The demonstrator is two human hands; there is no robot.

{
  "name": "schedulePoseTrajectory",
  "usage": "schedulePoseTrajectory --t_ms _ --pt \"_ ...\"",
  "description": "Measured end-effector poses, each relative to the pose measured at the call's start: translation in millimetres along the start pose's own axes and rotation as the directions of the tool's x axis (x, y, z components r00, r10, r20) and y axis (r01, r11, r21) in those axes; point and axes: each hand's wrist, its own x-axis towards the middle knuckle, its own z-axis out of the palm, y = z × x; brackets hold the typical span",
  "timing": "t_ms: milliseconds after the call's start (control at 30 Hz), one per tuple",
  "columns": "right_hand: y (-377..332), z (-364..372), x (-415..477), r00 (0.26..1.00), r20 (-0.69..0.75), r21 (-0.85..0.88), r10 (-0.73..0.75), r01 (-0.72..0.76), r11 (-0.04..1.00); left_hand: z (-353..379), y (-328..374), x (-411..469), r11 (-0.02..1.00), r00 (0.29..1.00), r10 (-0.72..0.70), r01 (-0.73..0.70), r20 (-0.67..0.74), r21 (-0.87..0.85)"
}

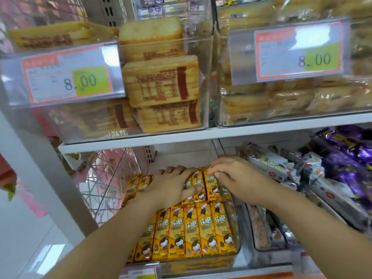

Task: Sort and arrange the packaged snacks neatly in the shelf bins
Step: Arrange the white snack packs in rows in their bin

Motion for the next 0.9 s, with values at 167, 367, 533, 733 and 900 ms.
schedulePoseTrajectory --t_ms 167,367,533,733,900 --pt "-8 -3 4 0.996 0.089 -0.242 0.006 0.016 0.970 -2 3 -2 0.999 0.996 -0.010 0.014 0.094 -0.041" --pt "-40 18 22 0.969 0.247 -0.190 -0.013 0.061 0.980 -15 -34 -27 0.944 0.969 -0.226 0.194 -0.096 -0.268" --pt "-57 50 48 0.821 0.490 -0.342 0.293 -0.128 0.931 4 -33 -48 0.912 0.951 -0.286 0.308 0.118 -0.270" --pt "-59 59 48 0.776 0.531 -0.363 0.340 -0.155 0.919 2 -39 -48 0.916 0.952 -0.242 0.288 0.189 -0.280" --pt "-58 65 36 0.818 0.468 -0.396 0.333 -0.142 0.907 2 -36 -46 0.931 0.934 -0.260 0.310 0.246 -0.193"
